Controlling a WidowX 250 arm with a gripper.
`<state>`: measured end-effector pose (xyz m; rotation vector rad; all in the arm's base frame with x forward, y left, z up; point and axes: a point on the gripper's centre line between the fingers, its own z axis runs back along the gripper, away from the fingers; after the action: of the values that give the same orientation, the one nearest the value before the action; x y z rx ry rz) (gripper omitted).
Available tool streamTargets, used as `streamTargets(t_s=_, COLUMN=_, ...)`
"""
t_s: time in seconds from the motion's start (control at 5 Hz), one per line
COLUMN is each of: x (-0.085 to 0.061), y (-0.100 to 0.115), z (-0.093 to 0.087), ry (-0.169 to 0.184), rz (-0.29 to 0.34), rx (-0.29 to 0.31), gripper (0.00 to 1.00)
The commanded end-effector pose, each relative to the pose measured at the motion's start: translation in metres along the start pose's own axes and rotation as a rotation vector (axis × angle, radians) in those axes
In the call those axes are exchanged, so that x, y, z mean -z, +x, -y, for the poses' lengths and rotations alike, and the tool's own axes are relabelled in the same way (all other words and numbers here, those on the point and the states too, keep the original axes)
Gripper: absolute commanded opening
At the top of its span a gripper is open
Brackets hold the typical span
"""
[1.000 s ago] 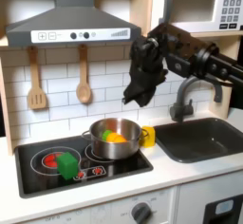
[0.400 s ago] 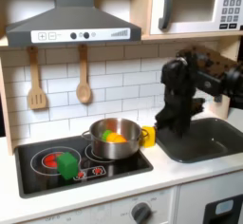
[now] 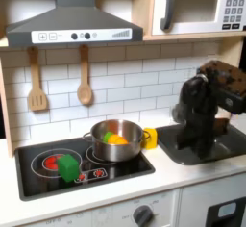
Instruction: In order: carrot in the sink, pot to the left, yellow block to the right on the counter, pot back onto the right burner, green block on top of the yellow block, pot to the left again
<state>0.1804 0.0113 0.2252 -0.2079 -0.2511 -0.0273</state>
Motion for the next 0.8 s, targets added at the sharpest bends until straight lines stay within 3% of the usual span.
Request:
streamTargets(t_s=0.0, x=0.016, y=-0.029, z=0.018, ry=-0.053, rz=-0.077, rx=0.113, gripper=0.0)
streamTargets(t_s=0.2, x=0.02, y=-0.035, z=0.029, ry=-0.055, rz=-0.092, rx=0.168, gripper=0.0)
streamTargets(t_s=0.4, x=0.021, y=-0.041, z=0.035, ry=0.01, rz=-0.105, rx=0.228, gripper=0.0)
streamTargets(t_s=0.6, x=0.012, y=-0.041, z=0.037, ry=0.274, rz=-0.071, rx=0.267, gripper=0.0)
